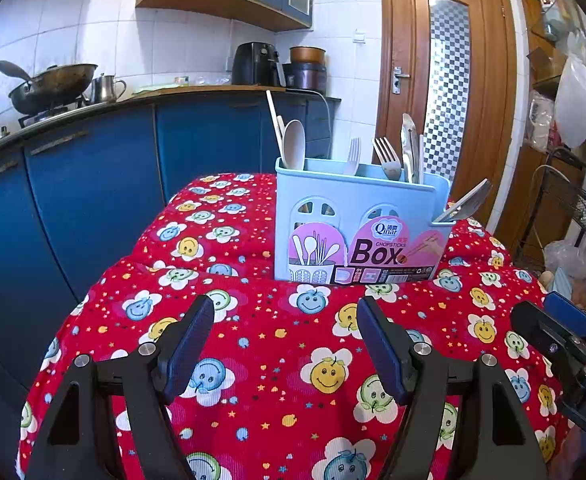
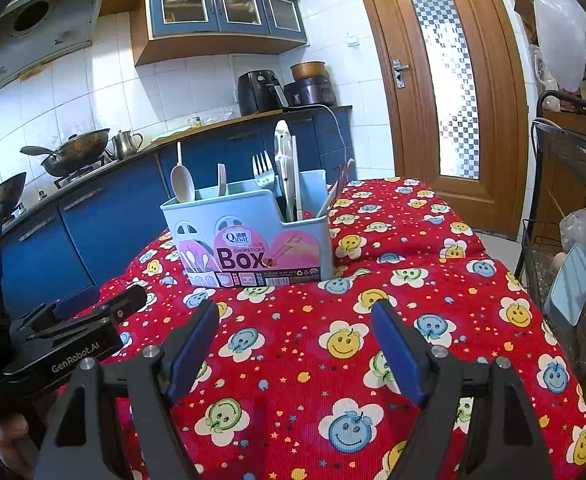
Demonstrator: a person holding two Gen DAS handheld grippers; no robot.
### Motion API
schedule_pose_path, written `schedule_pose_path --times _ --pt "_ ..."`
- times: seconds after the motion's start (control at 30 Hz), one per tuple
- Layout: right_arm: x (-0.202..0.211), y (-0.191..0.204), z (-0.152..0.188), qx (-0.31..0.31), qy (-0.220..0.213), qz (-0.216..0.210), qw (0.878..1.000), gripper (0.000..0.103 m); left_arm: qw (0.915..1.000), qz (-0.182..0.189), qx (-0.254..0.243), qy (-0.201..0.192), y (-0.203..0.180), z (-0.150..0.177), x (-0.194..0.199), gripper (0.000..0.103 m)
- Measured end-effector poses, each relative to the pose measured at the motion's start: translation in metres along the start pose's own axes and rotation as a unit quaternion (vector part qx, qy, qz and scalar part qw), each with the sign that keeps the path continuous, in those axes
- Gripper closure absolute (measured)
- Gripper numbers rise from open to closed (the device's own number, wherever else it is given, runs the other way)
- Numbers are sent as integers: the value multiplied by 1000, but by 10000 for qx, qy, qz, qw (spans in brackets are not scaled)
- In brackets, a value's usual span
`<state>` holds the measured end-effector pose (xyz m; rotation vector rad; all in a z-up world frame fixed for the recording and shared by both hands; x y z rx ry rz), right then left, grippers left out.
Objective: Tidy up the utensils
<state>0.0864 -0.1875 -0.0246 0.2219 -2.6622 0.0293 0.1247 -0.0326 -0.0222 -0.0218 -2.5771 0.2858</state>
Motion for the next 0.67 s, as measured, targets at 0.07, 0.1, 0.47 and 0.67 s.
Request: schedule_pose_path --times 0.07,0.1,0.47,0.67 --pt "0 0 0 -1 7 4 10000 23 10000 -2 -5 2 0 0 0 28" --pt "0 0 0 2 4 4 10000 23 10000 -2 -10 0 0 -1 0 28" --pt "1 0 -1 -5 -5 3 10000 23 10000 -6 -11 -5 0 -1 1 28" --pt "1 -1 -2 -3 -15 6 10000 23 10000 -15 -16 2 0 -2 1 28"
Point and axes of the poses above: each gripper's, at about its wrist camera, not at the fingertips, and x roughly against the way its jaws point, y to its left, z to its underside, the point moved 8 cm from there along -x, roughly the way its jaws point, and after that the axes turned 11 degrees about x, right-handed, at the moved point
